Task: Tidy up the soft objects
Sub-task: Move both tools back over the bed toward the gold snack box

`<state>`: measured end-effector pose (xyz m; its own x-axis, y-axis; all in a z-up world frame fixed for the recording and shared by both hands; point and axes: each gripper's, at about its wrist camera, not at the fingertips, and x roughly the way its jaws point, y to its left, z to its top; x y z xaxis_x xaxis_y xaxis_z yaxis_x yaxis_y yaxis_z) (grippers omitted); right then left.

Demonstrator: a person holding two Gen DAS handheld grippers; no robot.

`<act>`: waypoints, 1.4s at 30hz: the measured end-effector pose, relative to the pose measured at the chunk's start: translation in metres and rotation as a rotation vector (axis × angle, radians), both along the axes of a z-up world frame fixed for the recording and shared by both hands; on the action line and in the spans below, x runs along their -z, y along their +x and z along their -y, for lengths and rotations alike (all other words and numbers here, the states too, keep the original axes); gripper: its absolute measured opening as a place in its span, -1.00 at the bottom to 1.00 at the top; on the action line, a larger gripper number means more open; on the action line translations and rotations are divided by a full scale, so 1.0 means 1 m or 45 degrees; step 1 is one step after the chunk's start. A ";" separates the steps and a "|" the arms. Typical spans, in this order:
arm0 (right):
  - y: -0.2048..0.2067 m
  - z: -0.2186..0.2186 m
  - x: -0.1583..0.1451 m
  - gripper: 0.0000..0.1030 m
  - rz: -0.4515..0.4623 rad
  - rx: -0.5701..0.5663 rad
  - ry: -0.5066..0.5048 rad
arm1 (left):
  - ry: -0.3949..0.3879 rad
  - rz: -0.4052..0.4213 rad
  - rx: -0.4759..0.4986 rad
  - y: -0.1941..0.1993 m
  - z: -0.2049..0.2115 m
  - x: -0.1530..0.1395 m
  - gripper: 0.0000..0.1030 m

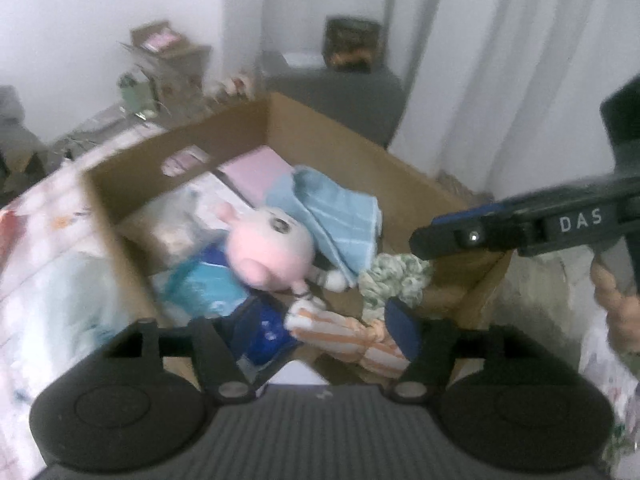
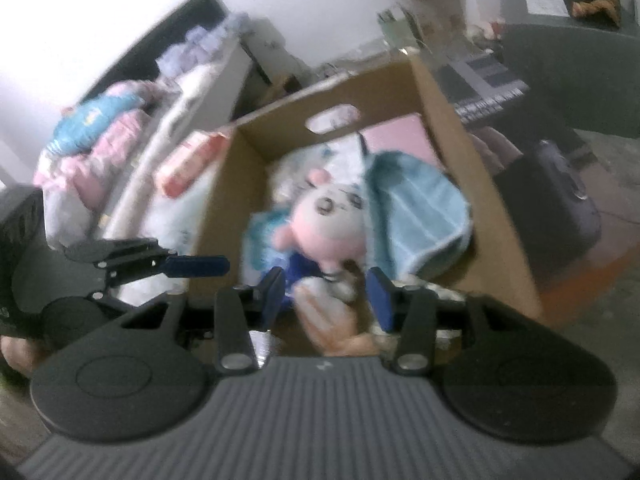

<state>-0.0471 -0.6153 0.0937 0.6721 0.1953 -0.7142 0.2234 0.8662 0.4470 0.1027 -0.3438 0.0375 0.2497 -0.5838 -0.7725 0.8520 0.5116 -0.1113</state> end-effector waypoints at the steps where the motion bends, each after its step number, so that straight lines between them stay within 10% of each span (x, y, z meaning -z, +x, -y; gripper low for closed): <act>1: -0.001 -0.005 -0.003 -0.13 0.029 0.001 0.018 | -0.031 0.013 -0.030 -0.001 -0.012 -0.006 0.48; 10: 0.007 -0.079 -0.012 -0.03 0.249 -0.111 0.119 | -0.148 0.098 -0.430 0.001 -0.138 -0.023 0.59; 20: 0.059 -0.162 0.004 -0.02 0.186 -0.317 0.228 | -0.233 0.025 -0.822 0.019 -0.254 -0.003 0.59; 42: 0.272 -0.325 0.033 -0.26 -0.204 -0.857 -0.109 | -0.040 -0.014 -0.787 0.065 -0.278 0.074 -0.15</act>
